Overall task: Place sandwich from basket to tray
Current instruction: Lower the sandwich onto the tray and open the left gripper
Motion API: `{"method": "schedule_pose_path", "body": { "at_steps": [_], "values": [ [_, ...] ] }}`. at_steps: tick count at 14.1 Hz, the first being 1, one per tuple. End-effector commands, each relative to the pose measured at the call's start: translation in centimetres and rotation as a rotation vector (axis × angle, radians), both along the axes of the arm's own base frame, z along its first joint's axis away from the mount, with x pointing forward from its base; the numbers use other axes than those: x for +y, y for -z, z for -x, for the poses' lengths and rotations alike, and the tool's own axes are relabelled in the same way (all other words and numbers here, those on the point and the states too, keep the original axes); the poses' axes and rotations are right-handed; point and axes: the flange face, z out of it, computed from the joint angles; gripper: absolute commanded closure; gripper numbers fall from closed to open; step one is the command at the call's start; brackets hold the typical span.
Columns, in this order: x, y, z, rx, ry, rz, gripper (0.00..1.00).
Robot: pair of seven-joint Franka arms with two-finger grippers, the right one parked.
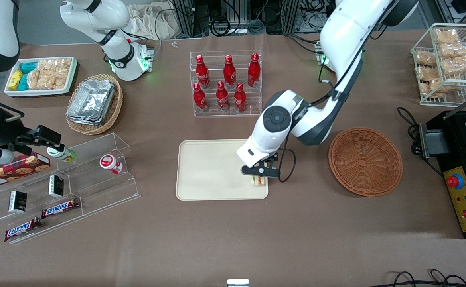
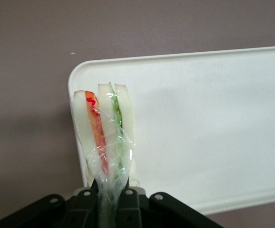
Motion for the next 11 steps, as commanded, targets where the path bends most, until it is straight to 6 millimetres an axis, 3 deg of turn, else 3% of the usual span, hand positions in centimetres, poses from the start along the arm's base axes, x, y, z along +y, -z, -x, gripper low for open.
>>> {"method": "schedule_pose_path", "body": {
  "at_steps": [1,2,4,5,7,9,11],
  "values": [
    [-0.8,1.7,-0.8,-0.013,-0.022,0.023,0.86],
    [-0.8,2.5,-0.7,-0.008,-0.022,0.022,0.83],
    [-0.7,3.7,-0.5,0.009,-0.023,0.015,0.67],
    [-0.7,4.0,-0.3,0.015,-0.021,0.011,0.51],
    [-0.4,3.9,-0.3,0.022,-0.023,0.005,0.01],
    [0.1,1.8,-0.3,0.048,-0.033,-0.007,0.01],
    [2.2,-2.9,-0.4,0.081,-0.022,-0.06,0.01]
  ]
}}
